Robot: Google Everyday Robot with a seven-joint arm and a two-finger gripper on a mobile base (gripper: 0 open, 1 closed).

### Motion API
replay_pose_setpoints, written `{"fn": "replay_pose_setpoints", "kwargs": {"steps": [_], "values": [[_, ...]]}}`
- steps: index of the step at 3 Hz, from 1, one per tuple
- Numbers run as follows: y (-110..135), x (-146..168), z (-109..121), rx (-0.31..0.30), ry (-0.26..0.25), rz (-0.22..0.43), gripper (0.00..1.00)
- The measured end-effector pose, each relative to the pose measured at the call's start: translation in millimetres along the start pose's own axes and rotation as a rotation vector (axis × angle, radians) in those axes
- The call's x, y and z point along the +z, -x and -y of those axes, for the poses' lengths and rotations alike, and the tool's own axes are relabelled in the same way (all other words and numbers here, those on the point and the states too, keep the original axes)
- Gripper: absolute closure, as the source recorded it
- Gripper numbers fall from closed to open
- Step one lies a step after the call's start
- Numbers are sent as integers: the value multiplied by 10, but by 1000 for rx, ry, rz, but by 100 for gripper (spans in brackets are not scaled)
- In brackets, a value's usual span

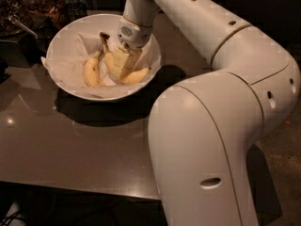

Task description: Pick banana from white bowl

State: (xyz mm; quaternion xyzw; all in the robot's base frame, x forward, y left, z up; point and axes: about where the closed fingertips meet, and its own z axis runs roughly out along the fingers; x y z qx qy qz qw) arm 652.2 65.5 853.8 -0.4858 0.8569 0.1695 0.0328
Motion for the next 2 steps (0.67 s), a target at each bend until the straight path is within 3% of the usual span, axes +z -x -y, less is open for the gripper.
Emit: {"fn": "replay_pose_setpoints", "kwargs": {"steps": [1, 2], "values": [[-94, -261, -74, -26, -53, 40, 100], [-217, -504, -264, -115, -93, 70, 100]]}}
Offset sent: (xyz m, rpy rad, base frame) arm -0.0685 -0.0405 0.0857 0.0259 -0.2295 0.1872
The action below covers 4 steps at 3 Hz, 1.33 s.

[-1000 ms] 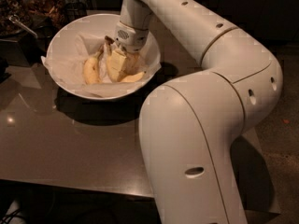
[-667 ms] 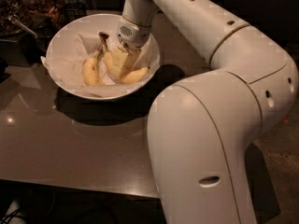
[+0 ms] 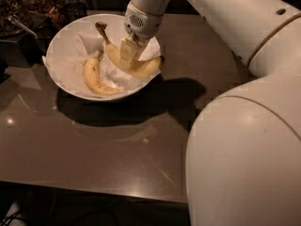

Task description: Pick banana from white bowl

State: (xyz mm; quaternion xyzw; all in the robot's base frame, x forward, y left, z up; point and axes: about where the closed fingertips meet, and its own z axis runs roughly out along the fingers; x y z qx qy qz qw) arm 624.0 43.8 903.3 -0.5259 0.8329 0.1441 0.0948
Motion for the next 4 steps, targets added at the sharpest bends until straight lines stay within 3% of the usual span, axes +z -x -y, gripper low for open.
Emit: {"fn": "replay_pose_setpoints", "kwargs": {"steps": [2, 4], "values": [[36, -157, -163, -6, -24, -2, 100], [-209, -590, -672, 25, -27, 44, 100]]}}
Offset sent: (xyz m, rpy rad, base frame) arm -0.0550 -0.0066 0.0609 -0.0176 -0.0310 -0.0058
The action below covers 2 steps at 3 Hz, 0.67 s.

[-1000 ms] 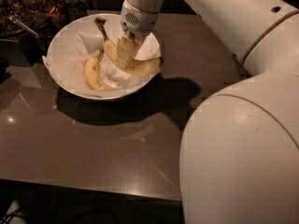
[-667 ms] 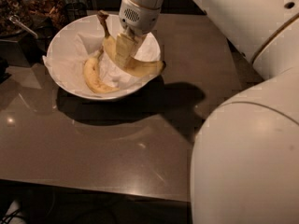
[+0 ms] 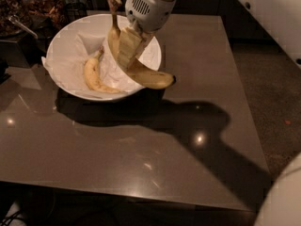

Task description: Pick banana from white bowl

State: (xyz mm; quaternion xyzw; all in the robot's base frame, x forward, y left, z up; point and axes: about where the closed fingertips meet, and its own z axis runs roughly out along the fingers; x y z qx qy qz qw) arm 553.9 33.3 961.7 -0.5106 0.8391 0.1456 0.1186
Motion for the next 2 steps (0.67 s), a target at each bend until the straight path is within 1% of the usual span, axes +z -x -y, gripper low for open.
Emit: {"fn": "replay_pose_setpoints", "kwargs": {"steps": [1, 2], "values": [[-136, -132, -209, 23, -1, 1, 100], [-250, -148, -330, 51, 10, -5, 100]]}}
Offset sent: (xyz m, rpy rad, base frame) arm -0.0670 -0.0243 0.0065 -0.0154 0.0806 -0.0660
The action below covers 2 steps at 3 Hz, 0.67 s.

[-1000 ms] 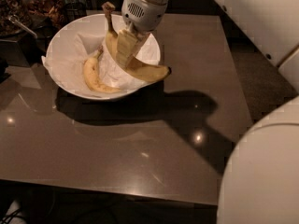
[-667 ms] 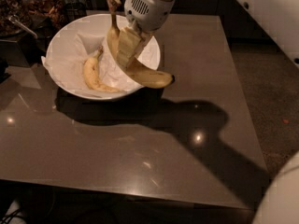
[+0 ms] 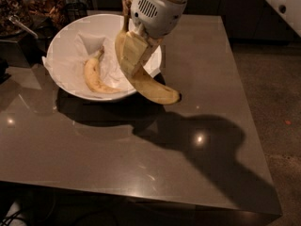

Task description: Pick banana from white bowl

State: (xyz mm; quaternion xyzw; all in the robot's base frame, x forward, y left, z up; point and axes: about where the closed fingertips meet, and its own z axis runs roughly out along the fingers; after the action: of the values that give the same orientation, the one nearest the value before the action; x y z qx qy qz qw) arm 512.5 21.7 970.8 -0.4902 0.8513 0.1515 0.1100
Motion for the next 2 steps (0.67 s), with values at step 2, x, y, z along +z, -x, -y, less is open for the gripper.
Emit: {"fn": "replay_pose_setpoints", "kwargs": {"steps": [2], "values": [[-223, 112, -110, 62, 48, -20, 100]]}}
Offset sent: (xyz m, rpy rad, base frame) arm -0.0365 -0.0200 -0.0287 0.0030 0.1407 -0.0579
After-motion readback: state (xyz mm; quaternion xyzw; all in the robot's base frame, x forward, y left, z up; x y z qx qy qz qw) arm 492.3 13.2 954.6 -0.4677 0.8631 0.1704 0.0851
